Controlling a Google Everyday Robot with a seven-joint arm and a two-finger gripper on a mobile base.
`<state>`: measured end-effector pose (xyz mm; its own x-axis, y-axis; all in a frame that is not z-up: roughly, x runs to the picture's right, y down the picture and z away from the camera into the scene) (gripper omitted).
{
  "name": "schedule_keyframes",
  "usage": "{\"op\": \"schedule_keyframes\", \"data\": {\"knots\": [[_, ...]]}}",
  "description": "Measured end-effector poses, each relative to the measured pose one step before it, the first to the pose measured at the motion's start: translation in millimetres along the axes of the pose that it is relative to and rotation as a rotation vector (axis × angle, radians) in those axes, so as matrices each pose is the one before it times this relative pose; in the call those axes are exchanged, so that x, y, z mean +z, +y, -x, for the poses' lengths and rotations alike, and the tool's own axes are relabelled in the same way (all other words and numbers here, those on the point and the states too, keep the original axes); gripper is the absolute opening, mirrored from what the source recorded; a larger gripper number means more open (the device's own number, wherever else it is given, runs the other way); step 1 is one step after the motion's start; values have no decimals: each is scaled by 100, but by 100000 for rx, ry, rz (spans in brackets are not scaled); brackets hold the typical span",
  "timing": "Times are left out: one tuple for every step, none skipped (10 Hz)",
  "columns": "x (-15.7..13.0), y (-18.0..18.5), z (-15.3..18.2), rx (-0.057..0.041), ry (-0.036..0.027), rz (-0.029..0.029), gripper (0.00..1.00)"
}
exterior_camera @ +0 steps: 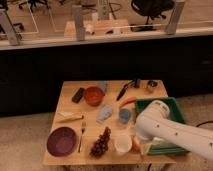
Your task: Place apple in paper cup
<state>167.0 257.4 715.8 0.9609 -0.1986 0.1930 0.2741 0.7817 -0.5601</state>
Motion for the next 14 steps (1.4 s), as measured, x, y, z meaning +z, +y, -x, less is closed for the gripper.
{"op": "schedule_keyframes", "data": {"knots": [[183, -20, -103, 192, -38, 152, 80], [329, -61, -183, 539, 292, 198, 80], [390, -261, -12, 591, 852, 120, 80], [319, -247, 40, 164, 985, 64, 80], [464, -139, -24, 233, 2887, 375, 80], [445, -349, 193, -414, 1491, 11, 80], [612, -86, -18, -107, 761, 337, 80], [441, -39, 67, -184, 307, 205, 80], [590, -11, -7, -290, 323, 283, 80], [480, 12, -69, -258, 243, 275, 80], [334, -56, -68, -64, -34, 83, 80], [327, 13, -58, 76, -135, 252, 80], [396, -13, -28, -567, -488, 101, 76], [296, 142, -65, -392, -265, 404, 66]]}}
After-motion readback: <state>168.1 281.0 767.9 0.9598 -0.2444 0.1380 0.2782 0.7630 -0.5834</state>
